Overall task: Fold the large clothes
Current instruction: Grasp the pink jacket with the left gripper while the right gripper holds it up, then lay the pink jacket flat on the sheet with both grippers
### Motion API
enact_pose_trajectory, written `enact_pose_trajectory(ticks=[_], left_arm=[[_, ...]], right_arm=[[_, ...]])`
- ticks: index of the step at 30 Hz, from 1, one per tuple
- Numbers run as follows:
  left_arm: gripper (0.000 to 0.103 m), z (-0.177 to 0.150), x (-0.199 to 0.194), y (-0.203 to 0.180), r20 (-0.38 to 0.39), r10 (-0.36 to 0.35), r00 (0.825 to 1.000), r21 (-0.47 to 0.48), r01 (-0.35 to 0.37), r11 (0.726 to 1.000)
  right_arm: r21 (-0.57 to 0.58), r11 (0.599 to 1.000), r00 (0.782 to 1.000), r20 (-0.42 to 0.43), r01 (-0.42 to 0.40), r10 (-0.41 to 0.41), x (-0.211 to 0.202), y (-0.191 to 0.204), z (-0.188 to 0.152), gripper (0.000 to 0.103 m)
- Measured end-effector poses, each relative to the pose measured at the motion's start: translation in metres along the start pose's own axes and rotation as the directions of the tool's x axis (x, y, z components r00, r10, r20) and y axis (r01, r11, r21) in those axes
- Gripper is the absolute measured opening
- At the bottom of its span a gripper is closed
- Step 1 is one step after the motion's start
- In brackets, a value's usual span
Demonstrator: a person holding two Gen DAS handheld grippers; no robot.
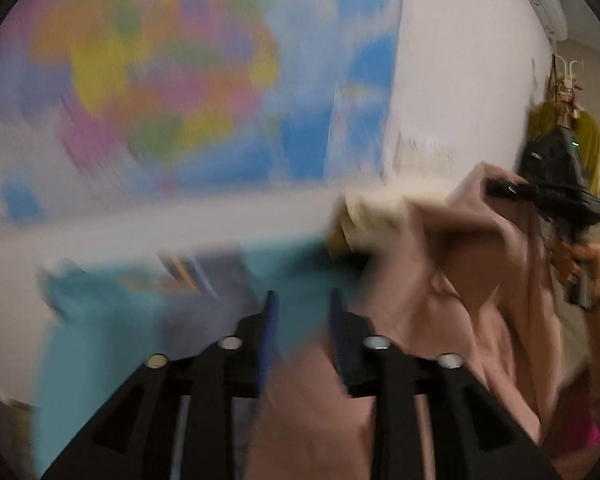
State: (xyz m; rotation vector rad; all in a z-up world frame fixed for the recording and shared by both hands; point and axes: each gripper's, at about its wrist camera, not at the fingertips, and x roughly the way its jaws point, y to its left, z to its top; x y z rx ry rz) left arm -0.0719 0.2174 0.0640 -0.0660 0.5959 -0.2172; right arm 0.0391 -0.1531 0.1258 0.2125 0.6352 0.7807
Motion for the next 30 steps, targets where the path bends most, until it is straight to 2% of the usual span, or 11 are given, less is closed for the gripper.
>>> enact_pose_trajectory(ticks=[2, 3, 5, 9, 14, 16, 17, 18, 20, 24, 30], left_arm=[[0.037, -0.017, 0.032, 0.014, -0.068, -0.018, 0.998, -0.009, 0.017, 1.000], [0.055, -0.022, 0.042, 0.018, -0.091, -0.069, 0.993, -0.007, 0.068, 0.998], [0.070, -0.033, 0.063, 0.027, -0.110, -0.150, 0.983, -0.027, 0.148, 0.989], [0.087, -0.044, 0.083, 0.031, -0.171, -0.223, 0.960, -0.034, 0.221, 0.975], [0.093, -0.042, 0.142, 0.028, -0.318, -0.299, 0.900, -0.086, 0.287, 0.954], [0.076, -0.050, 0.164, 0.029, -0.388, -0.317, 0.865, -0.123, 0.292, 0.948], [0.051, -0.053, 0.168, 0.029, -0.399, -0.287, 0.871, -0.120, 0.261, 0.958], [0.028, -0.053, 0.162, 0.030, -0.373, -0.244, 0.895, -0.099, 0.223, 0.970], [0.003, -0.049, 0.150, 0.034, -0.352, -0.248, 0.903, -0.142, 0.210, 0.967], [0.002, -0.008, 0.074, 0.060, -0.140, -0.146, 0.979, -0.218, 0.114, 0.969], [0.004, 0.062, 0.022, 0.055, 0.011, 0.026, 1.000, -0.119, -0.024, 0.993]], right_arm=[[0.032, 0.999, 0.999, -0.042, 0.027, -0.025, 0.015, -0.020, -0.008, 0.010], [0.040, 0.999, 0.998, -0.057, 0.034, -0.032, 0.021, -0.028, -0.009, 0.010], [0.044, 0.998, 0.997, -0.067, 0.036, -0.033, 0.027, -0.035, -0.011, 0.010], [0.037, 0.999, 0.998, -0.060, 0.020, -0.018, 0.025, -0.037, -0.012, 0.010], [0.031, 1.000, 0.997, -0.073, 0.006, -0.004, 0.031, -0.038, -0.014, 0.011], [0.040, 0.999, 0.997, -0.074, 0.003, 0.000, 0.033, -0.039, -0.015, 0.011], [0.043, 0.999, 0.997, -0.075, -0.002, 0.005, 0.034, -0.040, -0.015, 0.011], [0.042, 0.999, 0.997, -0.073, 0.001, 0.002, 0.034, -0.039, -0.015, 0.011], [0.037, 0.999, 0.997, -0.076, 0.002, 0.001, 0.035, -0.037, -0.014, 0.011], [-0.001, 1.000, 0.999, -0.025, -0.028, 0.028, 0.028, -0.020, -0.001, 0.011], [0.055, 0.998, 0.999, 0.048, 0.007, -0.009, 0.049, -0.042, 0.033, 0.011]])
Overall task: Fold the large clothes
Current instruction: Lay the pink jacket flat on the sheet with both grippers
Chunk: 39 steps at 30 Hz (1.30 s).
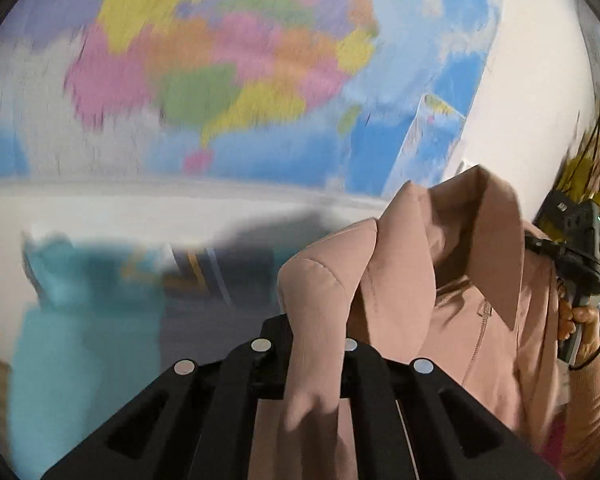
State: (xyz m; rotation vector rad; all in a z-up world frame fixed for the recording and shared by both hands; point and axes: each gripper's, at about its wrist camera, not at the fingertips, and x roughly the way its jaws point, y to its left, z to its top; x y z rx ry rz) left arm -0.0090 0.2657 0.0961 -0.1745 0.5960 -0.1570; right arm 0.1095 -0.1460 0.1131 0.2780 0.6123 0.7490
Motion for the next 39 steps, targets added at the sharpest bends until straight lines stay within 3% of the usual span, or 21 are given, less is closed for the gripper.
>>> enact_pose_trajectory(ticks=[3, 5, 7, 8, 9, 12, 13, 14, 15, 19, 21, 22, 23, 24, 25, 28, 30, 32, 36, 37, 39], left_arm=[[0.007, 0.003, 0.041, -0.019, -0.047, 0.120, 0.992, 0.089, -0.116, 0.989], [0.018, -0.007, 0.080, -0.025, -0.109, 0.190, 0.976, 0.127, -0.176, 0.976], [0.029, -0.029, 0.123, -0.029, -0.205, 0.242, 0.949, 0.178, -0.207, 0.962], [0.031, -0.042, 0.142, -0.027, -0.256, 0.294, 0.921, 0.188, -0.251, 0.950], [0.032, -0.048, 0.148, -0.025, -0.275, 0.294, 0.915, 0.180, -0.251, 0.951], [0.045, -0.061, 0.130, -0.010, -0.298, 0.200, 0.933, 0.097, -0.179, 0.979], [0.049, -0.062, 0.114, -0.008, -0.264, 0.177, 0.948, 0.085, -0.160, 0.983], [0.060, -0.063, 0.088, -0.003, -0.198, 0.152, 0.968, 0.079, -0.139, 0.987], [0.072, -0.064, 0.073, -0.002, -0.158, 0.146, 0.977, 0.076, -0.135, 0.988], [0.075, -0.080, 0.022, 0.011, -0.132, 0.125, 0.983, 0.076, -0.116, 0.990], [0.076, -0.098, 0.011, 0.018, -0.170, 0.126, 0.977, 0.081, -0.113, 0.990], [0.078, -0.107, 0.010, 0.020, -0.190, 0.120, 0.974, 0.084, -0.106, 0.991], [0.079, -0.118, 0.010, 0.025, -0.217, 0.112, 0.970, 0.077, -0.098, 0.992], [0.079, -0.129, 0.013, 0.031, -0.236, 0.104, 0.966, 0.070, -0.089, 0.994], [0.079, -0.136, 0.014, 0.034, -0.249, 0.084, 0.965, 0.063, -0.071, 0.996], [0.079, -0.155, 0.012, 0.040, -0.274, 0.010, 0.962, 0.025, -0.004, 1.000], [0.084, -0.160, 0.010, 0.039, -0.272, -0.013, 0.962, 0.020, 0.020, 1.000], [0.088, -0.165, 0.008, 0.035, -0.278, -0.020, 0.960, 0.033, 0.031, 0.999], [0.084, -0.187, 0.023, 0.019, -0.361, -0.004, 0.933, 0.099, 0.043, 0.994], [0.082, -0.190, 0.024, 0.015, -0.352, 0.014, 0.936, 0.120, 0.031, 0.992], [0.025, -0.191, 0.021, 0.008, -0.328, 0.011, 0.945, 0.133, 0.034, 0.991]], right_arm=[[0.106, 0.991, 0.996, -0.049, 0.084, -0.079, 0.036, -0.044, -0.001, 0.013], [0.116, 0.977, 0.981, -0.096, 0.177, -0.166, 0.053, -0.060, -0.008, 0.014], [0.113, 0.951, 0.952, -0.143, 0.287, -0.271, 0.066, -0.074, -0.018, 0.029], [0.123, 0.944, 0.948, -0.139, 0.305, -0.288, 0.065, -0.079, -0.021, 0.037], [0.129, 0.945, 0.950, -0.129, 0.302, -0.286, 0.063, -0.081, -0.022, 0.039], [0.097, 0.946, 0.949, -0.103, 0.309, -0.299, 0.044, -0.074, -0.024, 0.053], [0.055, 0.942, 0.942, -0.090, 0.330, -0.325, 0.033, -0.066, -0.026, 0.062], [0.024, 0.941, 0.939, -0.075, 0.337, -0.334, 0.024, -0.059, -0.028, 0.073], [-0.017, 0.943, 0.941, -0.063, 0.332, -0.332, 0.012, -0.050, -0.034, 0.076], [-0.128, 0.932, 0.926, -0.128, 0.339, -0.354, -0.001, -0.031, -0.068, 0.080], [-0.165, 0.920, 0.905, -0.185, 0.355, -0.382, 0.002, -0.029, -0.088, 0.075], [-0.182, 0.915, 0.891, -0.223, 0.361, -0.396, 0.006, -0.031, -0.098, 0.065], [-0.188, 0.914, 0.881, -0.255, 0.360, -0.399, 0.007, -0.035, -0.103, 0.024], [-0.182, 0.917, 0.878, -0.272, 0.355, -0.394, 0.007, -0.037, -0.103, 0.004], [-0.141, 0.927, 0.893, -0.250, 0.348, -0.373, -0.004, -0.044, -0.093, 0.003], [-0.072, 0.908, 0.901, -0.118, 0.412, -0.418, -0.044, -0.055, -0.061, 0.002], [-0.018, 0.888, 0.887, -0.036, 0.460, -0.461, -0.065, -0.066, -0.042, 0.002], [-0.003, 0.877, 0.876, -0.048, 0.480, -0.480, -0.061, -0.076, -0.039, 0.002], [0.005, 0.880, 0.873, -0.133, 0.474, -0.470, -0.036, -0.086, -0.061, 0.003], [0.023, 0.886, 0.879, -0.133, 0.464, -0.457, -0.035, -0.087, -0.067, 0.011], [0.066, 0.902, 0.901, -0.123, 0.426, -0.416, -0.040, -0.088, -0.076, 0.037]])
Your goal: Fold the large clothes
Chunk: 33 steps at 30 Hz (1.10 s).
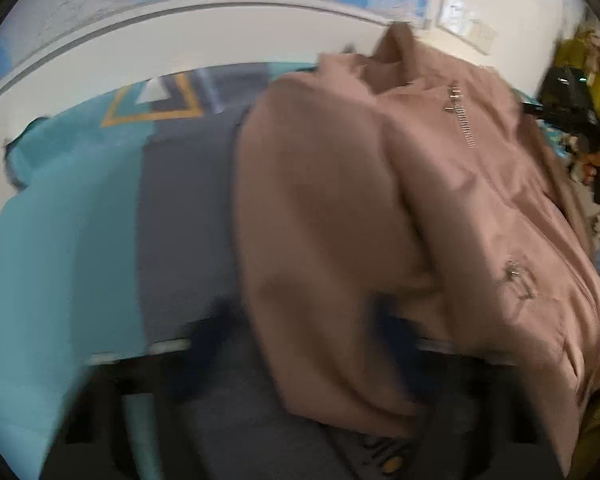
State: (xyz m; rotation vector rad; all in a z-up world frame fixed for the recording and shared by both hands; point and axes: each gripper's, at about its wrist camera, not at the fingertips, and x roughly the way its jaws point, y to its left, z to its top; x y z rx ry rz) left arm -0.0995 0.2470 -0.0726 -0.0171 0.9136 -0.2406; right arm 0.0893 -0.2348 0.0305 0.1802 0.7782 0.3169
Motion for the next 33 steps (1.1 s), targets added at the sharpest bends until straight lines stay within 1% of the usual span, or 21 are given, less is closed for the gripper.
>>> enact_pose_trajectory(ticks=[1, 2, 6, 8, 10, 11, 12, 13, 14, 15, 16, 17, 18, 19, 20, 22, 23, 24, 27, 32, 33], left_arm=[[0.009, 0.002, 0.000, 0.000, -0.005, 0.027, 1.000, -0.021, -0.027, 0.999], [0.003, 0.004, -0.002, 0.002, -0.006, 0.031, 0.999, -0.034, -0.031, 0.999], [0.002, 0.029, -0.047, 0.011, 0.104, 0.153, 0.983, -0.063, -0.147, 0.987], [0.002, 0.051, -0.080, 0.012, 0.174, 0.236, 0.956, -0.047, -0.232, 0.972], [0.002, 0.070, -0.101, 0.008, 0.199, 0.236, 0.951, -0.023, -0.236, 0.972], [0.003, 0.083, -0.111, 0.000, 0.226, 0.294, 0.929, 0.026, -0.307, 0.951], [0.006, 0.089, -0.111, -0.010, 0.246, 0.374, 0.894, 0.072, -0.402, 0.913], [0.006, 0.092, -0.105, -0.019, 0.264, 0.485, 0.834, 0.123, -0.528, 0.840], [0.011, 0.092, -0.086, -0.026, 0.280, 0.665, 0.693, 0.182, -0.718, 0.672], [0.013, 0.091, -0.072, -0.024, 0.266, 0.740, 0.617, 0.210, -0.787, 0.580], [0.015, 0.089, -0.061, -0.020, 0.235, 0.761, 0.604, 0.220, -0.796, 0.564], [0.023, 0.083, -0.052, -0.009, 0.155, 0.692, 0.705, 0.200, -0.708, 0.677], [0.031, 0.078, -0.048, -0.002, 0.109, 0.614, 0.782, 0.176, -0.623, 0.762], [0.037, 0.070, -0.044, 0.005, 0.074, 0.542, 0.837, 0.149, -0.547, 0.824], [0.054, 0.060, -0.041, 0.014, 0.044, 0.505, 0.862, 0.089, -0.507, 0.857], [0.062, 0.044, -0.041, 0.026, 0.023, 0.460, 0.887, 0.000, -0.460, 0.888], [0.067, 0.031, -0.043, 0.033, 0.006, 0.383, 0.924, -0.058, -0.382, 0.922], [0.077, 0.023, -0.046, 0.036, 0.002, 0.352, 0.936, -0.096, -0.350, 0.932], [0.080, -0.006, -0.046, 0.038, -0.005, 0.219, 0.976, -0.193, -0.216, 0.957], [0.076, -0.020, -0.025, 0.014, -0.016, 0.165, 0.986, -0.174, -0.166, 0.971], [0.054, -0.019, -0.018, 0.009, -0.029, 0.178, 0.984, -0.161, -0.181, 0.970]], right_arm=[[0.006, 1.000, 1.000, 0.005, -0.016, 0.016, -0.003, 0.000, -0.004, 0.043], [0.008, 0.999, 0.999, 0.006, -0.032, 0.032, -0.006, 0.001, -0.008, 0.053], [-0.046, 0.997, 0.998, -0.022, -0.061, 0.060, -0.009, 0.015, -0.023, 0.069], [-0.114, 0.993, 0.998, -0.054, -0.014, 0.008, -0.004, 0.023, -0.029, 0.064], [-0.133, 0.991, 0.996, -0.084, 0.007, -0.019, 0.004, 0.024, -0.032, 0.039], [-0.113, 0.994, 0.996, -0.092, 0.006, -0.016, 0.007, 0.021, -0.031, 0.035], [-0.087, 0.996, 0.996, -0.092, 0.002, -0.010, 0.008, 0.018, -0.032, 0.037], [-0.065, 0.998, 0.996, -0.086, -0.008, 0.002, 0.009, 0.015, -0.032, 0.037], [-0.056, 0.998, 0.997, -0.079, -0.011, 0.007, 0.010, 0.015, -0.032, 0.038], [-0.054, 0.998, 0.997, -0.076, -0.015, 0.010, 0.009, 0.015, -0.034, 0.046], [-0.049, 0.998, 0.997, -0.071, -0.025, 0.021, 0.008, 0.016, -0.036, 0.052], [-0.046, 0.999, 0.998, -0.064, -0.026, 0.023, 0.008, 0.017, -0.037, 0.059], [-0.050, 0.999, 0.998, -0.059, -0.021, 0.018, 0.006, 0.017, -0.038, 0.059], [-0.062, 0.998, 0.998, -0.060, -0.020, 0.016, 0.004, 0.020, -0.040, 0.060], [-0.062, 0.998, 0.998, -0.059, -0.023, 0.020, 0.003, 0.020, -0.040, 0.063], [-0.053, 0.998, 0.998, -0.048, -0.038, 0.036, -0.004, 0.019, -0.043, 0.065], [-0.053, 0.997, 0.998, -0.043, -0.047, 0.045, -0.007, 0.020, -0.045, 0.066], [-0.052, 0.997, 0.998, -0.036, -0.057, 0.055, -0.012, 0.020, -0.047, 0.070], [-0.038, 0.997, 0.997, -0.012, -0.074, 0.074, -0.022, 0.020, -0.053, 0.072], [0.008, 0.995, 0.995, -0.006, -0.104, 0.104, -0.025, 0.017, -0.064, 0.072], [0.017, 0.994, 0.994, -0.005, -0.110, 0.110, -0.025, 0.016, -0.066, 0.072]])
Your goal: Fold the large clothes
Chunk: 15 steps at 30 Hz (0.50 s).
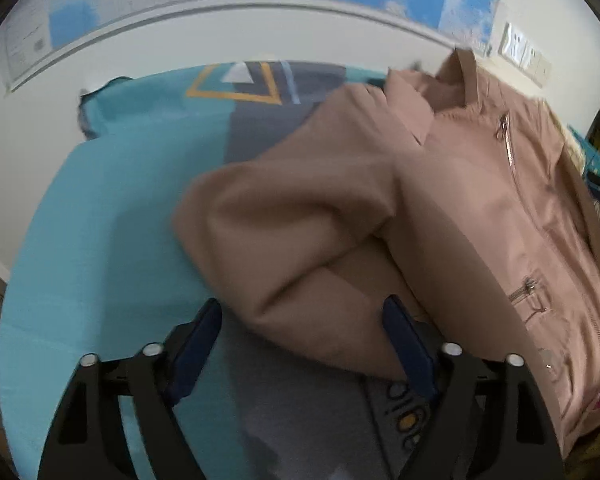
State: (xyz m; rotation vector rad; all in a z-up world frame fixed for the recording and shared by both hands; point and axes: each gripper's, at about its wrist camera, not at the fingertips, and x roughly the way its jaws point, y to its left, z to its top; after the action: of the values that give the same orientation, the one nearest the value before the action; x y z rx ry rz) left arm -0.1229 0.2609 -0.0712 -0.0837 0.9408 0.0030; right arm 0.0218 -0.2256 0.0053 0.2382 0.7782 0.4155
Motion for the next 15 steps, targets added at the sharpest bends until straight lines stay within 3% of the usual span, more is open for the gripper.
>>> enact_pose_trajectory(ticks=[3, 5, 7, 8, 9, 10, 11, 12, 13, 14, 15], left_arm=[[0.011, 0.007, 0.002, -0.006, 0.020, 0.146, 0.989, 0.049, -0.147, 0.988], [0.005, 0.017, -0.009, 0.005, 0.034, 0.233, 0.972, 0.026, -0.234, 0.972], [0.005, 0.028, -0.028, 0.017, 0.090, 0.425, 0.901, 0.038, -0.430, 0.902], [0.010, 0.032, -0.036, 0.021, 0.106, 0.473, 0.875, 0.043, -0.479, 0.877], [0.024, 0.037, -0.045, 0.024, 0.124, 0.517, 0.847, 0.049, -0.526, 0.849], [0.037, 0.039, -0.047, 0.023, 0.137, 0.591, 0.795, 0.077, -0.603, 0.794], [0.061, 0.038, -0.043, 0.016, 0.173, 0.686, 0.707, 0.136, -0.707, 0.694], [0.069, 0.035, -0.039, 0.011, 0.198, 0.725, 0.660, 0.171, -0.752, 0.637], [0.068, 0.032, -0.034, 0.007, 0.202, 0.738, 0.644, 0.196, -0.765, 0.614], [0.067, 0.030, -0.032, 0.005, 0.187, 0.728, 0.659, 0.200, -0.751, 0.629], [0.067, 0.027, -0.032, 0.006, 0.159, 0.693, 0.703, 0.177, -0.711, 0.681]], right_arm=[[0.014, 1.000, 1.000, 0.002, -0.003, 0.003, -0.003, 0.000, -0.004, 0.072], [0.007, 1.000, 1.000, 0.011, 0.000, 0.000, -0.009, 0.001, -0.006, 0.072], [0.000, 1.000, 1.000, 0.022, -0.001, 0.001, -0.015, 0.003, -0.007, 0.072], [-0.005, 1.000, 1.000, 0.027, -0.001, 0.001, -0.017, 0.003, -0.007, 0.072], [-0.008, 1.000, 1.000, 0.029, 0.003, -0.003, -0.019, 0.004, -0.007, 0.072], [-0.015, 1.000, 1.000, 0.027, 0.003, -0.003, -0.020, 0.004, -0.008, 0.072], [-0.021, 1.000, 1.000, 0.024, 0.002, -0.002, -0.020, 0.006, -0.009, 0.072], [-0.026, 1.000, 1.000, 0.021, -0.001, 0.001, -0.019, 0.007, -0.011, 0.072], [-0.037, 0.999, 1.000, 0.010, -0.010, 0.010, -0.018, 0.011, -0.014, 0.072], [-0.049, 0.999, 1.000, 0.002, -0.015, 0.015, -0.017, 0.014, -0.017, 0.072], [-0.058, 0.998, 1.000, -0.006, -0.021, 0.021, -0.017, 0.017, -0.019, 0.072]])
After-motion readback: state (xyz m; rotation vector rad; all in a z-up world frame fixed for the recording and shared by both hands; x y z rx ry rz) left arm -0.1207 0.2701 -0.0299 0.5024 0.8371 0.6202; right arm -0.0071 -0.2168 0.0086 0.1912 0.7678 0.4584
